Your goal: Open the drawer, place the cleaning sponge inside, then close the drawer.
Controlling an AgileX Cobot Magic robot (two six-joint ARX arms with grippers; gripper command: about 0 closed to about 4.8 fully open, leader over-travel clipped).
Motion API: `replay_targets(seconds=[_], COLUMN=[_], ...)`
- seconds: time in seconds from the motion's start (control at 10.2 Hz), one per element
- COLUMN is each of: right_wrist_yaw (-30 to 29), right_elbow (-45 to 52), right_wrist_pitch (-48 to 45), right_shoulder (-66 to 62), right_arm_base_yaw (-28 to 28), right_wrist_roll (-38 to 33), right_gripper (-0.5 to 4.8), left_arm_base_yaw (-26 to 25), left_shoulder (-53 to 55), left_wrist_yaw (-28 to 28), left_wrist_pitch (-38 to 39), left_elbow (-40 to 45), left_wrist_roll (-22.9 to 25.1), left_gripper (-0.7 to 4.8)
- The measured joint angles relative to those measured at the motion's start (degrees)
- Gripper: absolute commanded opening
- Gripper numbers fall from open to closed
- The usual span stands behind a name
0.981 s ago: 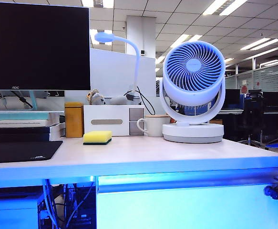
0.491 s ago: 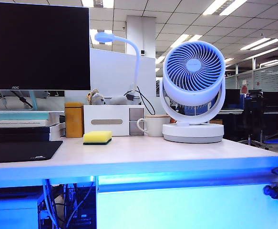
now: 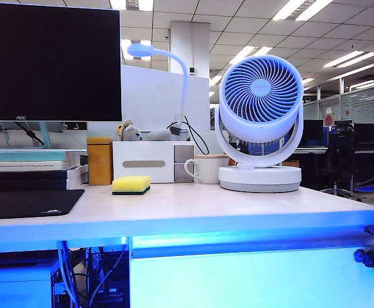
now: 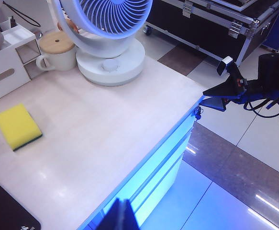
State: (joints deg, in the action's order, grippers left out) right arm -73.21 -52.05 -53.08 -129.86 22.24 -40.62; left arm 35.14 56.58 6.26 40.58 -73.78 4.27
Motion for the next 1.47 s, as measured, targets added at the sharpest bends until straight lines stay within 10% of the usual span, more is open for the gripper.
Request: replay_targets(seconds=[1.47], right_wrist_yaw=[2.6], right_elbow=[0.7], right_wrist_pitch=[-7.1], right_shoulder=[-1.4], right_arm_base_yaw=[-1.8], right_wrist_roll=[-10.6], right_gripper=[4.79], left_arm_base_yaw=[0.0], left_shoulder=[0.1], left_wrist_yaw=[0.0], left_wrist_pitch=[0.0], left_elbow=[0.0], left_wrist_roll=[0.0], left_gripper=[-0.05])
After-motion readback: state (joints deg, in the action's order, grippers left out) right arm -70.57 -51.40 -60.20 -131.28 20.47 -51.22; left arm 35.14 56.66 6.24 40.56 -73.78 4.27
